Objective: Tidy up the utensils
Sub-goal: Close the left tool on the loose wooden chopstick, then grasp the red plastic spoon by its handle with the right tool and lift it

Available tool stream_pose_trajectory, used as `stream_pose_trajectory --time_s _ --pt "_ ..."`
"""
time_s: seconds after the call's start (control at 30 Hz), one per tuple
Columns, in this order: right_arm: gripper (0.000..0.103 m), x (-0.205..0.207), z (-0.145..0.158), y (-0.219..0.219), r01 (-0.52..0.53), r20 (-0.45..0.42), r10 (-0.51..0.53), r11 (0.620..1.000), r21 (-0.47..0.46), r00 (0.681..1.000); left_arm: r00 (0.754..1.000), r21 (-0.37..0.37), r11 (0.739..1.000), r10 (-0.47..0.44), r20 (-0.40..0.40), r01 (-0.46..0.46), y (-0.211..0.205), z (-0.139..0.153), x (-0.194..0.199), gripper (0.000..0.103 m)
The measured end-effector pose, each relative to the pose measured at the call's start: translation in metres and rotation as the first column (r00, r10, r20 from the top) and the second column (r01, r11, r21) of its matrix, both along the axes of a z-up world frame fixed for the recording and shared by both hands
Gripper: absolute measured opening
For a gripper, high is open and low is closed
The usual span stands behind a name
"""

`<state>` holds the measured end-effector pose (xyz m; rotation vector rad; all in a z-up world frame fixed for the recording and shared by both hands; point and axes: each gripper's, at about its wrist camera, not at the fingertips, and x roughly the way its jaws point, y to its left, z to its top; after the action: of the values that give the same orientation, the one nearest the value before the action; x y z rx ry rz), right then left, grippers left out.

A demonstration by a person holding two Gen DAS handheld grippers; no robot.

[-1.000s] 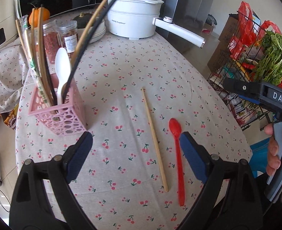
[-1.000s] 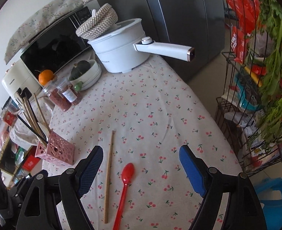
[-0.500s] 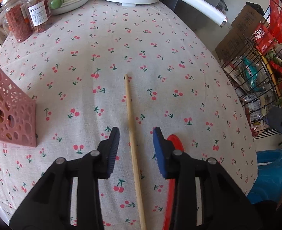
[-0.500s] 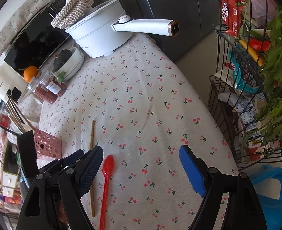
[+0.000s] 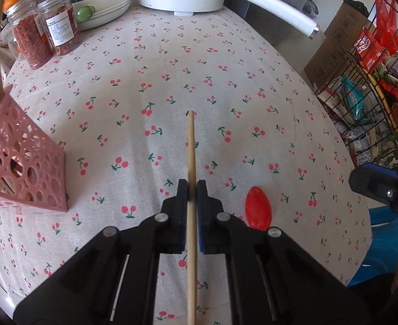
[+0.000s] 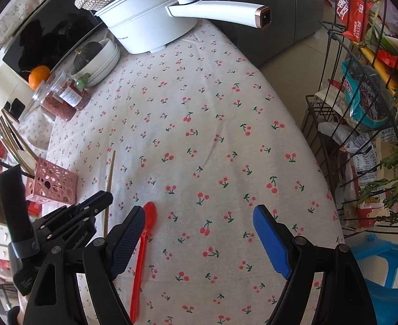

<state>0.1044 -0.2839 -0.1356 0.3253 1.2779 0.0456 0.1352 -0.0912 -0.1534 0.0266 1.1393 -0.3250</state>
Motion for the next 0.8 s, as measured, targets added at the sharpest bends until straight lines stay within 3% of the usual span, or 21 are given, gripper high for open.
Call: stream_pose_trajectory --time_s 0.37,0.43,0.57,0.8 --pt "0.083 0.001 -0.014 0.029 -0.075 -0.055 0.078 0.996 0.051 0.995 0.983 -0.059 0.994 -0.082 0.166 0.093 0.036 0.064 -0.057 0.007" --pt "0.083 0.002 -0.021 0.039 -0.100 -0.074 0.105 0.993 0.064 0.992 0.975 -0.057 0.994 -0.081 0.207 0.094 0.044 0.067 -0.068 0.007" --pt "0.082 0.003 -0.039 0.062 -0.153 -0.125 0.159 0.987 0.054 0.979 0.974 -0.088 0.991 -0.081 0.213 0.102 0.054 0.070 -0.074 0.007" --pt "0.068 0.010 -0.057 0.095 -0.235 -0.157 0.224 0.970 -0.056 0.962 0.973 -0.074 0.993 -0.070 0.221 0.088 0.068 0.069 -0.080 0.007"
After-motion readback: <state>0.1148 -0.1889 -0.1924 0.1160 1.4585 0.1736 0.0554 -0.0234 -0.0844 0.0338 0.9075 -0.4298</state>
